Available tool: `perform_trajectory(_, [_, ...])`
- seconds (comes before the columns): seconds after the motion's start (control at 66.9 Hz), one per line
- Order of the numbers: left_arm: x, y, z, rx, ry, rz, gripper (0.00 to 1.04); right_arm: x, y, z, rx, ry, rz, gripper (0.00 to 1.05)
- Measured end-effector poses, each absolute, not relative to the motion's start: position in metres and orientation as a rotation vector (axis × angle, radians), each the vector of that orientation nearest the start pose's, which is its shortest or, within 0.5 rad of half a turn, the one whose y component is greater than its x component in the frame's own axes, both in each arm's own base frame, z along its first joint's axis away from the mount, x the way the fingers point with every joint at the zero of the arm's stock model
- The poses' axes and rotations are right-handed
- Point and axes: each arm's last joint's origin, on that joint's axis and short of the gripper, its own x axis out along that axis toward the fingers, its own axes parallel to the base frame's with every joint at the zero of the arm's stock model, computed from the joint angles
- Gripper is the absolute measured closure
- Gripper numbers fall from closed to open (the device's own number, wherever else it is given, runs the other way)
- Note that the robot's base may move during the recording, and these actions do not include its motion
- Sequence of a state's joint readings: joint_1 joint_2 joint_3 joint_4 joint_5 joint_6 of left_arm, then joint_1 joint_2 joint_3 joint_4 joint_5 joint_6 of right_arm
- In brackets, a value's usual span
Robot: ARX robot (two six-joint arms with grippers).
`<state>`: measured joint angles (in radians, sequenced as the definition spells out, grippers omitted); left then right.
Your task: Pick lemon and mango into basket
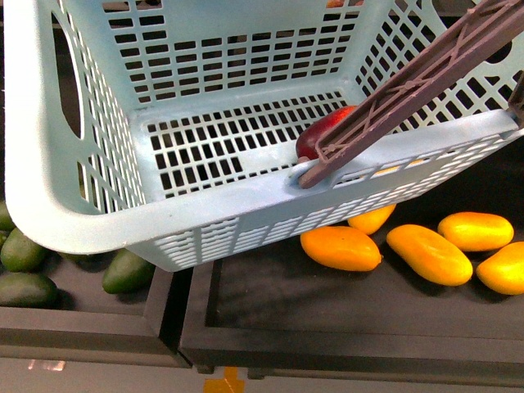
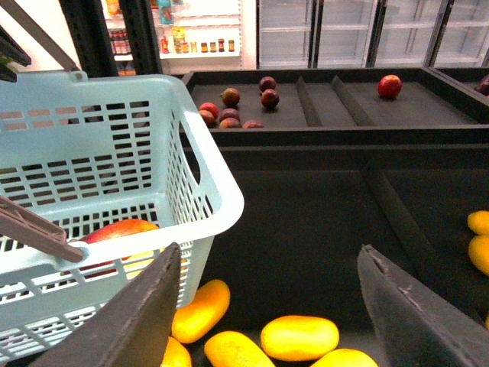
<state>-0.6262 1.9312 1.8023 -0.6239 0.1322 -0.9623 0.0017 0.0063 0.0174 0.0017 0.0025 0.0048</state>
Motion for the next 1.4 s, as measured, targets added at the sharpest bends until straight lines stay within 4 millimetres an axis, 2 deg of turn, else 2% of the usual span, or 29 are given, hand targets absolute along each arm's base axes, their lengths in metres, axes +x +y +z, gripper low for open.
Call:
perform_trajectory(0.045, [0.3493,-0.2579,0.3126,-0.684,1.016,-0.3,0.9,0.097,0.0001,0.1691,0.005,-0.012,-0.002,0.11])
perform_trajectory(0.09, [0.3478,-0.2599,0.3126,-0.68,1.018,-0.306,0.9,0.097,0.0001,0.1691,0.006,-0.013,-0.002,0.07])
perform_trajectory(0.239, [0.3448,-0.264,0.3122,-0.687,1.043,-0.336,0.9,0.097,0.0,0.1691,0.005,-0.013,-0.002,0.09])
perform_trajectory(0.583, [0.3498,-0.2575,0.312,-0.684,1.015,-0.294,0.9,0.0969,0.0001,0.169,0.005,-0.012,-0.001,0.09])
perform_trajectory(1.404, [0.3493,-0.2582,0.3113,-0.681,1.02,-0.3,0.9,0.0969,0.0001,0.1689,0.004,-0.011,-0.001,0.09])
